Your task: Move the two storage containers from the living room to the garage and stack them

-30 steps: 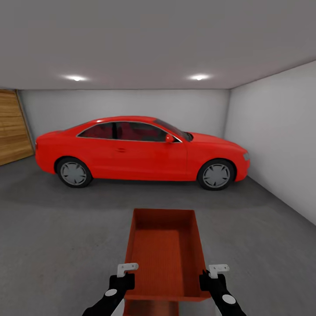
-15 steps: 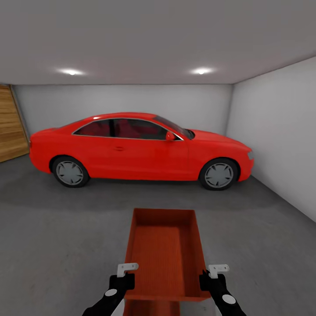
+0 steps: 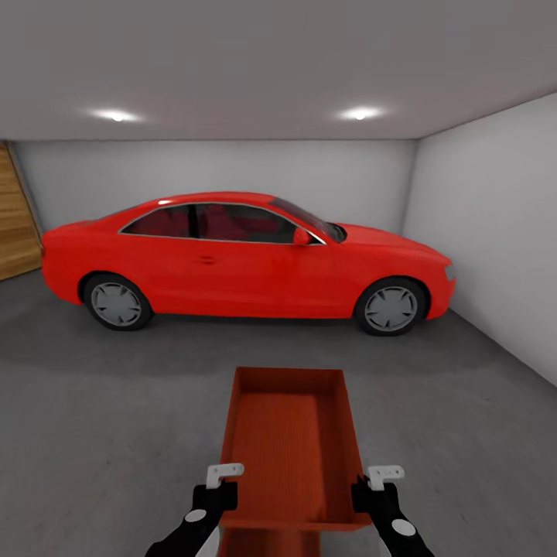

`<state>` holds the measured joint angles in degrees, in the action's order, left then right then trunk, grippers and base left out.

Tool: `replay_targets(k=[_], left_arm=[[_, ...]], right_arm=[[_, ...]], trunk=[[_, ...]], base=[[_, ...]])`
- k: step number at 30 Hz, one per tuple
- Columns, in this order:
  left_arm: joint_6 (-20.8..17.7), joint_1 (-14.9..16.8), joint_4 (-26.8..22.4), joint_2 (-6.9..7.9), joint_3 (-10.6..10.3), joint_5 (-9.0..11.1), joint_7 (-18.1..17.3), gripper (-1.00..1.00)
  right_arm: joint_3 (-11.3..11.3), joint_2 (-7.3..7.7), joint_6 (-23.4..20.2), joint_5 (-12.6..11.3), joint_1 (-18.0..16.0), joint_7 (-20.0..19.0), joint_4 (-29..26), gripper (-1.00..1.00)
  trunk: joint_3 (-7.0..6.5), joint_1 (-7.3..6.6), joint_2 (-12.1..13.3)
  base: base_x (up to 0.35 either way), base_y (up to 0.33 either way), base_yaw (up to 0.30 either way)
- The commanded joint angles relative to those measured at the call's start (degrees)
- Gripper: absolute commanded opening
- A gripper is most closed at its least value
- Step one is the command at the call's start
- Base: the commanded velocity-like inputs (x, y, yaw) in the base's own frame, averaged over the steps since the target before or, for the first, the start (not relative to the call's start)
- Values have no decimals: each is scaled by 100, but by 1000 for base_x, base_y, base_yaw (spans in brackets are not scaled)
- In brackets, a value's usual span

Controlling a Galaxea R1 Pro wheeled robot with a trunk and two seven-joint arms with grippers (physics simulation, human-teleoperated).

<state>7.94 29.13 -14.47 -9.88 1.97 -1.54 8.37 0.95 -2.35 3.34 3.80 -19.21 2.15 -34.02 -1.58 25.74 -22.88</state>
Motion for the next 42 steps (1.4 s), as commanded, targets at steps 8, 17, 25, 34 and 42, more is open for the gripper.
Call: replay_targets(k=[8,17,25,34,42], left_arm=[[15,10,-232,-11,84,-22,-37,-100],[13,11,-232,-11,84,-22,-37,-100],[15,10,-232,-11,84,-22,-37,-100],[22,10,-232,-11,85,-22,-37,-100],[21,12,-232,-11,84,-22,-37,-100]], right_arm=[[-148,-4,18,51,5,-12,18,-100],[-148,-4,18,51,5,-9,18,-100],[-148,-8,18,51,5,-12,18,-100],[-148,-4,18,51,5,-11,18,-100],[-148,-8,18,51,5,-11,18,-100]], trunk=[[15,4,-4],[15,4,-4],[15,4,-4],[15,4,-4],[15,4,-4]], base=[[53,0,-25],[1,14,-98],[0,273,-2],[0,31,0],[0,102,0]])
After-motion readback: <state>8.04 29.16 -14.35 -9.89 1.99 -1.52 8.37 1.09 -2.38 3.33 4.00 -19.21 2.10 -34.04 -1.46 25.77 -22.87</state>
